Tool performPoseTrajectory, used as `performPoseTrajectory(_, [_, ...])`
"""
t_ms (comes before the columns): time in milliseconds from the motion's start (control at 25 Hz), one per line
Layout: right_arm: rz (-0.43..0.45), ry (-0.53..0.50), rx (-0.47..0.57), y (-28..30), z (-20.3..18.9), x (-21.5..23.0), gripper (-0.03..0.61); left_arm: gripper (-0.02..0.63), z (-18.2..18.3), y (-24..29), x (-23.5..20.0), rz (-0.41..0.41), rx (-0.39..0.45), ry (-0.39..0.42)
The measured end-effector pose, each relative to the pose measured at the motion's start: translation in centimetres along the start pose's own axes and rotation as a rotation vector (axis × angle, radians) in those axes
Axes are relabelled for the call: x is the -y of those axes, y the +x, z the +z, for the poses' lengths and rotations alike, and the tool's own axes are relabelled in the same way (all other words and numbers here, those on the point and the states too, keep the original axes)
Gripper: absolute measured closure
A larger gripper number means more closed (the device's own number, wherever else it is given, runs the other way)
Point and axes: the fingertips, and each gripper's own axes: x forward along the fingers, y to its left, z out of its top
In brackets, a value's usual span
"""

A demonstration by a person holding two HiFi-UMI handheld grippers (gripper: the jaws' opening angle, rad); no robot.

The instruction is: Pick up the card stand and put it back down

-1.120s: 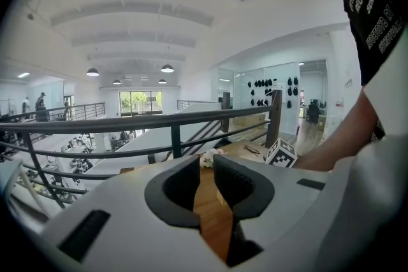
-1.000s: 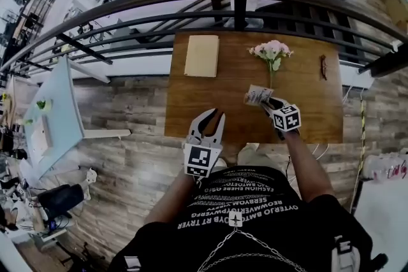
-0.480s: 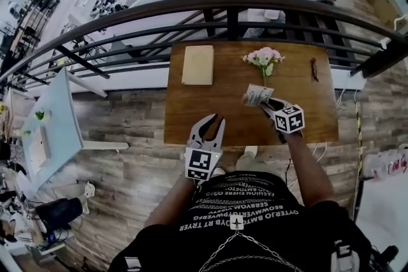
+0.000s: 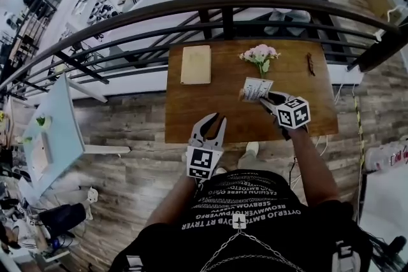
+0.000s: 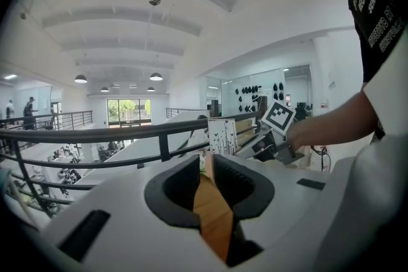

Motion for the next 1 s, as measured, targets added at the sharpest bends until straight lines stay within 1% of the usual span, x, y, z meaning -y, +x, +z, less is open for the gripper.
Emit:
performPoseTrajectory(240, [0.009,-0.041,0.017,-1.8,2.6,-1.8,0.431,0.526,0.4,-0.6,-0.3,0.01,0.016,0.004])
performPoseTrajectory(480, [0.012,-0.066,0.062,-3.6,5.4,-2.5,0.431,0.526,0.7,-0.5,0.4,-0.008,0.026,0.012])
performPoseTrajectory(720, [0.017,-0.095,0.081,-5.1,7.3,-3.7,0.431,0.526,0.5,-1.1,0.7,-0.018,0.029,0.011])
performPoseTrajectory(1000, [0.02,-0.107,0.106,-6.0,8.9,-3.8,0.431,0.526,0.2,-1.0,0.7,-0.022,0.02,0.007])
